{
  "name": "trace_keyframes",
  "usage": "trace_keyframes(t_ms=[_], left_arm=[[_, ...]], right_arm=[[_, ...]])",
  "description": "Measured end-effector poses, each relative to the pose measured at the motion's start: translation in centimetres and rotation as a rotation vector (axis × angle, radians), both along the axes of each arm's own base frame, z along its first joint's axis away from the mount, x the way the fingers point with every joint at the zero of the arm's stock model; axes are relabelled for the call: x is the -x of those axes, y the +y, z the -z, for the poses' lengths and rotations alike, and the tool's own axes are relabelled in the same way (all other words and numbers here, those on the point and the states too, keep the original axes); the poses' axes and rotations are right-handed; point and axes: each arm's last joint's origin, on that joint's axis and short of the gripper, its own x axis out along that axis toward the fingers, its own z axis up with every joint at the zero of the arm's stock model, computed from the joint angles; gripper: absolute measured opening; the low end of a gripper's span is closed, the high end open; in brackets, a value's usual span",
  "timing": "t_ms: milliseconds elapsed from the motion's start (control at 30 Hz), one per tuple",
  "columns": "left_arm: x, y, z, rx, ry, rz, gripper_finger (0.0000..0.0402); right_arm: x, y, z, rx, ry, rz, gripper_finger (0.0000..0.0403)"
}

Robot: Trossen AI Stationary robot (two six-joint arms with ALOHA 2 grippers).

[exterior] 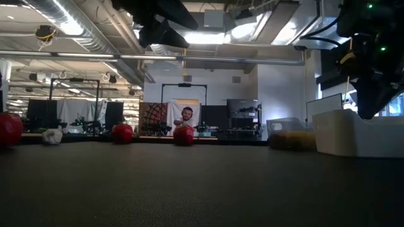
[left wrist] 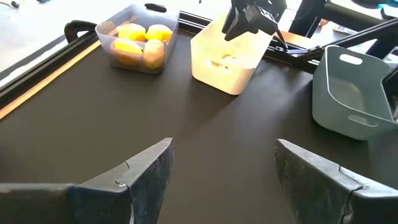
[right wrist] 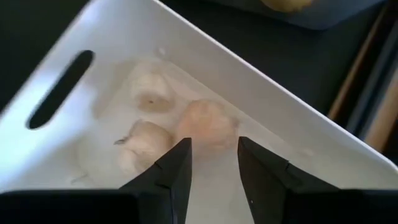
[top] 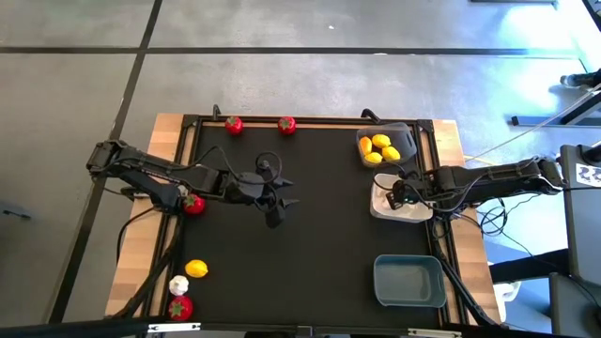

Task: Sort produce into baskets
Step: Put the garlic into the white bin

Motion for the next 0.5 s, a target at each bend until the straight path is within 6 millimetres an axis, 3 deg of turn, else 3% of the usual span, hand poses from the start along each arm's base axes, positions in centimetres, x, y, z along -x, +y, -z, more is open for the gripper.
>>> trace_keyframes(t_ms=[500], left_arm=[[0.0,0.0,0.0,-0.007,0.002,0.004,0.0272]], right_arm=[[-0.51,0.0,-0.4,0.015,-0.041,-0.033,0.0131]])
